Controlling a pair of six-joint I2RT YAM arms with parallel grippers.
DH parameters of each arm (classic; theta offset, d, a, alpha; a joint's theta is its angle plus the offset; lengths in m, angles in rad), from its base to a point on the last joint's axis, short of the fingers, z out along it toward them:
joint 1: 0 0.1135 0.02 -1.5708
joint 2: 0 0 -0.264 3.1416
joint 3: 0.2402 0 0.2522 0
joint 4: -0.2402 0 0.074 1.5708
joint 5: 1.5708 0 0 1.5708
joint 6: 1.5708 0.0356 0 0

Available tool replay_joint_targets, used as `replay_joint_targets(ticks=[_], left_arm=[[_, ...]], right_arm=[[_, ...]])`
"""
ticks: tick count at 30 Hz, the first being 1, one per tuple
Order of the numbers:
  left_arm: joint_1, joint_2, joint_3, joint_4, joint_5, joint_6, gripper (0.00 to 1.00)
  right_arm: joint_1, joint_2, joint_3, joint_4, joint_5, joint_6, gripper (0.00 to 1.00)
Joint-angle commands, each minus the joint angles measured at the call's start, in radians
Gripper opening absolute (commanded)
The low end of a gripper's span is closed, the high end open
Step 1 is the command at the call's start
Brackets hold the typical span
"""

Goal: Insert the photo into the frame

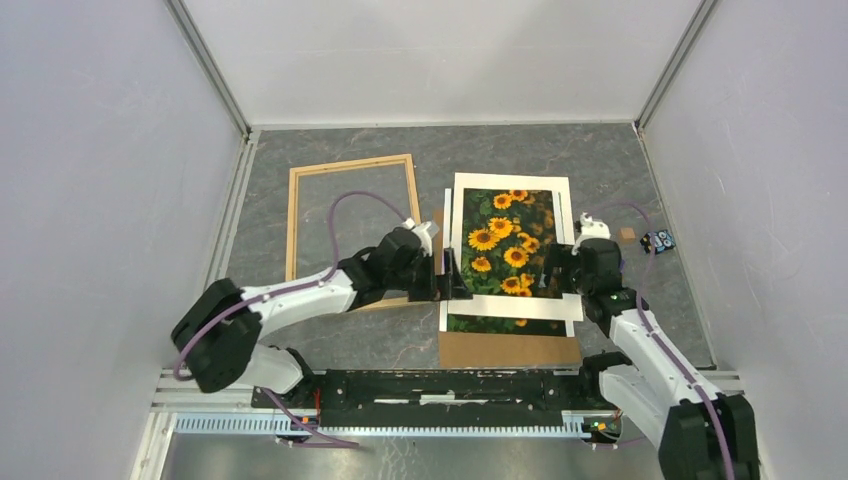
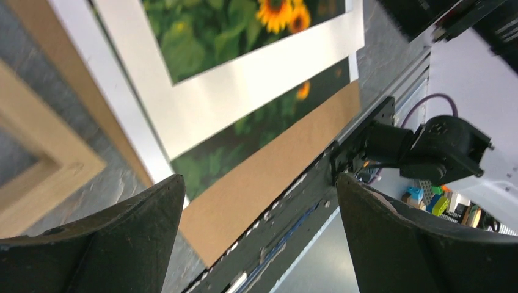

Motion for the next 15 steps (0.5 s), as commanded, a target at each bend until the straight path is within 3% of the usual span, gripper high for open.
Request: replay_joint_targets(ticks=[1,8,15], left_arm=[[-0.008,0.112,0.123,0.103,-0.020,0.010,1.00],[-0.021,0.244,0.165,0.101,-0.057,0.016,1.00],[-0.031,0.253,0.182,0.058,-0.146,0.008,1.00]], right_arm=[[-0.154,0.022,-0.035,-0.023,-0.135,0.011,0.94],[-0.229,-0.013,-0.063,-0.061,-0.101,0.015,0.93],[-0.231,0.007,-0.077,-0.027,-0.078,0.029,0.93]])
